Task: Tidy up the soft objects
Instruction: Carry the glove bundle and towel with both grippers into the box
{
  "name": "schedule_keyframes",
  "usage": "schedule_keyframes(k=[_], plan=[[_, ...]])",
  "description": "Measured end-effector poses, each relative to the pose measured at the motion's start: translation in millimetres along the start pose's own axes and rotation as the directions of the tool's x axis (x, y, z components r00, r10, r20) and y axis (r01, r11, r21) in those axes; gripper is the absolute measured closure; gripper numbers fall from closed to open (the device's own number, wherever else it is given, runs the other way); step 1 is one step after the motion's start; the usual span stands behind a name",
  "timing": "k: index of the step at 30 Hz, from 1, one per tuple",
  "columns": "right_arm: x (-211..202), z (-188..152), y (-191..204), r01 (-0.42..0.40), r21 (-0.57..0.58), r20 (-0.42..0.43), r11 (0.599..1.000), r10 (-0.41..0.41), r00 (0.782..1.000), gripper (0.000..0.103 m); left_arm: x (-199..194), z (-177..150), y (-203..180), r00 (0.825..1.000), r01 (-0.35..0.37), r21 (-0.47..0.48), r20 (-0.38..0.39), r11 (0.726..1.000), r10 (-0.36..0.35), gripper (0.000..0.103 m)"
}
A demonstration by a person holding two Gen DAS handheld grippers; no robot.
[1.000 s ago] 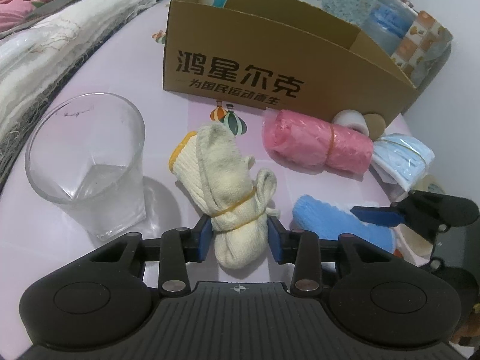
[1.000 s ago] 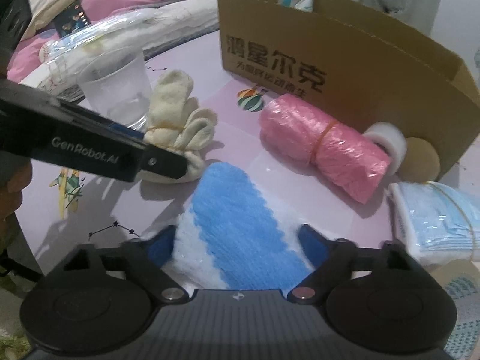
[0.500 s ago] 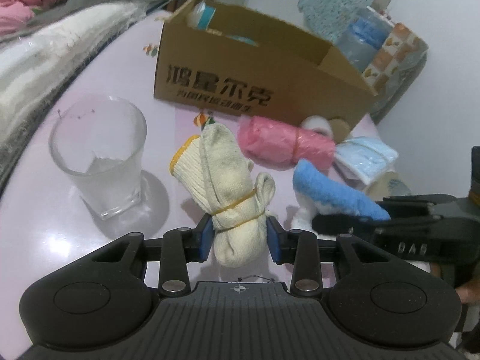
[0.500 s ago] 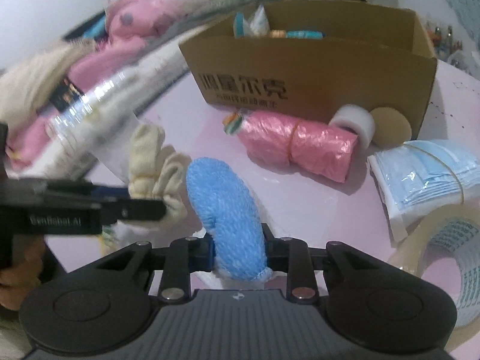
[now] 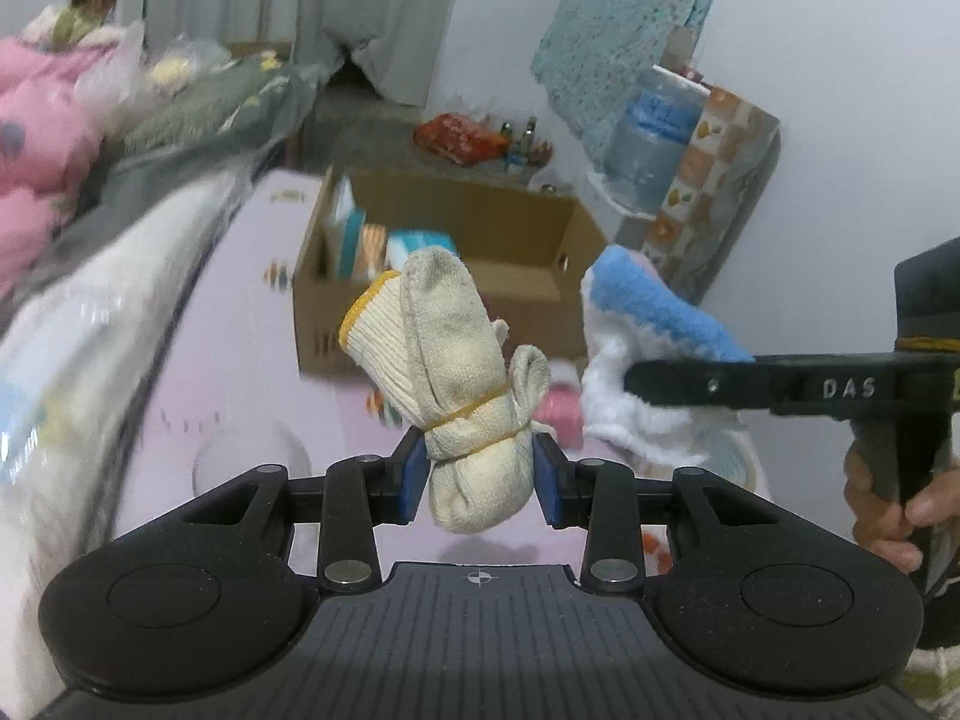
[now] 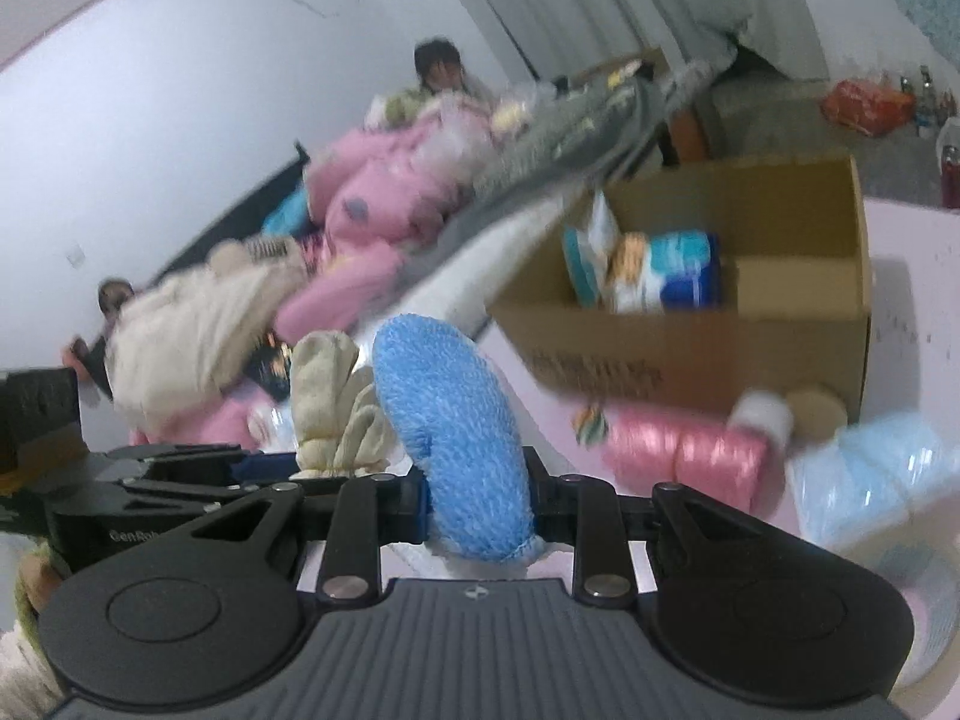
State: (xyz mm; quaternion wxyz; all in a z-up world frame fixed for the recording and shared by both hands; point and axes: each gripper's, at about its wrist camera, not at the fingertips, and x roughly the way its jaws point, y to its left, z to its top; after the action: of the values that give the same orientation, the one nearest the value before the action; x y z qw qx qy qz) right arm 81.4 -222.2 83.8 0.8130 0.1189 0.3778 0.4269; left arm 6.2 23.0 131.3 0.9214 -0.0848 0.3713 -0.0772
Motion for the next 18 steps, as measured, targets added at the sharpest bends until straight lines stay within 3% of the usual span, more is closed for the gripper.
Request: schedule_keyframes(k=[7,13,18], plan=[[-2.1,56.9,-24.2,-0.011,0.083,0.058,0.997,0.006,0.998,0.050,45.0,58.6,-8.2,1.000,0.002,-0.003,-0.015,1.000,-0.002,0.067],[24.2,98.4,-62.3,0.061,0.149,0.035,0.987,-0.067,0.997,0.050,112.0,95.1,-15.1,0.998,0.020,-0.021,-0.061,1.000,-0.021,0.067],[55.0,127.4,-105.3,0.119,0.222,-0.006,0.968,-0.121,0.993,0.050,166.2,118.4,-20.7,0.995,-0.006,-0.002,-0.099,1.000,0.006,0.067]])
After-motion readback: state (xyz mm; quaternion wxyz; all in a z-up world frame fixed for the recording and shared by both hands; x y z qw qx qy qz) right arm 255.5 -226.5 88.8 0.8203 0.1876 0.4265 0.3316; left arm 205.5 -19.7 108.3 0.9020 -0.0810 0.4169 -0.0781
